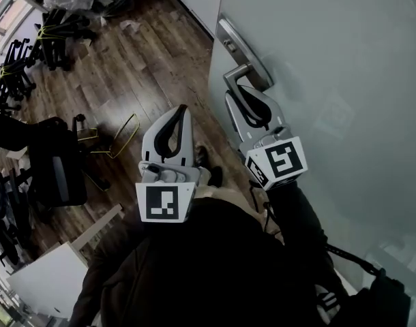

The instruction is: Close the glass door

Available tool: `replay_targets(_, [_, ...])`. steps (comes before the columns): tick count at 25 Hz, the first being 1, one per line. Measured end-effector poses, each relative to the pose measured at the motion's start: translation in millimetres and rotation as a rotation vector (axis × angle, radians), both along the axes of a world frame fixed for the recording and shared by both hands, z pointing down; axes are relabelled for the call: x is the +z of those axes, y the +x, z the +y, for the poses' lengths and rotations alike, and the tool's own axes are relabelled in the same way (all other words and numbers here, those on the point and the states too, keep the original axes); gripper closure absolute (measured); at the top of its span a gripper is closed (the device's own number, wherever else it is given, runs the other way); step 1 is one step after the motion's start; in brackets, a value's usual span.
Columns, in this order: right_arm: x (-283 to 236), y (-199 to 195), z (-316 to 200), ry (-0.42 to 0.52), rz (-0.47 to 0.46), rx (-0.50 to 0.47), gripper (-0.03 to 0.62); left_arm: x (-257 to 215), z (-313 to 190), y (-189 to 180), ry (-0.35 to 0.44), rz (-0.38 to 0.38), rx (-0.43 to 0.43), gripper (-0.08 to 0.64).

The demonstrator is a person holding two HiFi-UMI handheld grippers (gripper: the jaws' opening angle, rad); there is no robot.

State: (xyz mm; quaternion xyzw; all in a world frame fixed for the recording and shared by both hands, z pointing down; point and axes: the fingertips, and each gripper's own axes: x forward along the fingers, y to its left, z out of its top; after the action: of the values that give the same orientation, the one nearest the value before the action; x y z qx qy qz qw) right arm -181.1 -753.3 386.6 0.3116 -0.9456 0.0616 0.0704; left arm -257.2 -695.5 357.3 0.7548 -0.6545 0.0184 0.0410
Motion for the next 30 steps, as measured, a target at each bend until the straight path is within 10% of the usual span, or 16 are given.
replay_targets(12, [-2.6,-56.2,105.5,0.002,0.013,-0.13,0.525,-6.8,151.5,-35.9,0.007,-0.003,-0.215,0.563])
replay_targets(30, [-1.5,-120.3,234.2,-0.003,0.019,-0.317,0.526,-12.2,264.9,-95.8,0.022,-0.004,-0.316,0.563])
